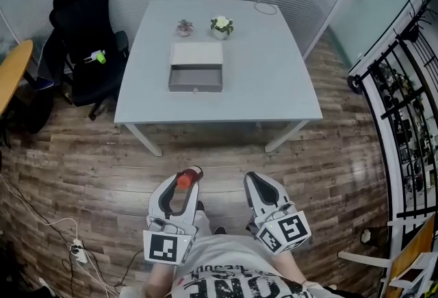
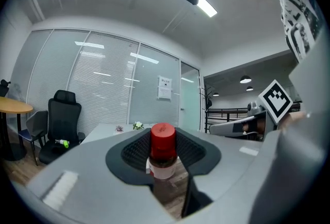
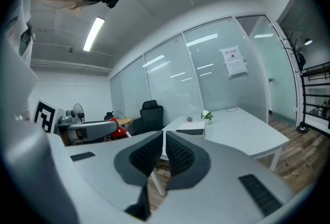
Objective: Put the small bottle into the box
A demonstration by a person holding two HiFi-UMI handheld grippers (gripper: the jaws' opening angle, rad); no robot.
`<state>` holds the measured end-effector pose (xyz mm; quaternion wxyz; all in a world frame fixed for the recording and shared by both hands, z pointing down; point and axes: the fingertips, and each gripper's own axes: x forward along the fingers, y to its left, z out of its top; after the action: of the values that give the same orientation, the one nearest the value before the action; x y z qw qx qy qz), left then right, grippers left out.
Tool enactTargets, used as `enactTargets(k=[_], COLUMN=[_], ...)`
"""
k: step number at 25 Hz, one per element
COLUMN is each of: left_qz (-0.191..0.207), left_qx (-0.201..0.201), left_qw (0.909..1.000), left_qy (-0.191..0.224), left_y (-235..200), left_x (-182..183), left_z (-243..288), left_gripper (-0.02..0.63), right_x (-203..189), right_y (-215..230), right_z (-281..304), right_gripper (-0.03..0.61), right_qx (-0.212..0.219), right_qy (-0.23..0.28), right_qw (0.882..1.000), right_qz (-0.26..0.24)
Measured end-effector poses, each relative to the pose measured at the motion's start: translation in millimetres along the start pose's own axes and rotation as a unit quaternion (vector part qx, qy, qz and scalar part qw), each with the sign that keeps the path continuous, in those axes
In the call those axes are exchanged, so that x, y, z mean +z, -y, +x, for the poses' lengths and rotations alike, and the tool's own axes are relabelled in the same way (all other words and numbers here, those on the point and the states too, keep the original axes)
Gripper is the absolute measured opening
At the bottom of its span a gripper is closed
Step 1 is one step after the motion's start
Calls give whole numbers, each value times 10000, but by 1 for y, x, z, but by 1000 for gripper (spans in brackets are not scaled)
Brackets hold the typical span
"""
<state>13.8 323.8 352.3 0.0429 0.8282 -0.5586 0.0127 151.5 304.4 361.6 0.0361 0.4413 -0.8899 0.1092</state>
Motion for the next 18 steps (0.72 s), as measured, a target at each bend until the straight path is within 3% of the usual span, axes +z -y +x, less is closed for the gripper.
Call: enactTargets(k=[10,18], left_qz=[81,67], left_qx=[-106,-7], left_qw=[9998,10000], left_qy=[136,74], left_y=[-71,-99], left_x=[14,7], left_z=[46,52], left_gripper=[147,147], right_x=[13,13], right_y=[4,2], right_z=[73,98], right_gripper=[26,26], right_qx=[-237,-258], right_qy=[53,7], right_qw=[9997,9996], right_qz=[96,145])
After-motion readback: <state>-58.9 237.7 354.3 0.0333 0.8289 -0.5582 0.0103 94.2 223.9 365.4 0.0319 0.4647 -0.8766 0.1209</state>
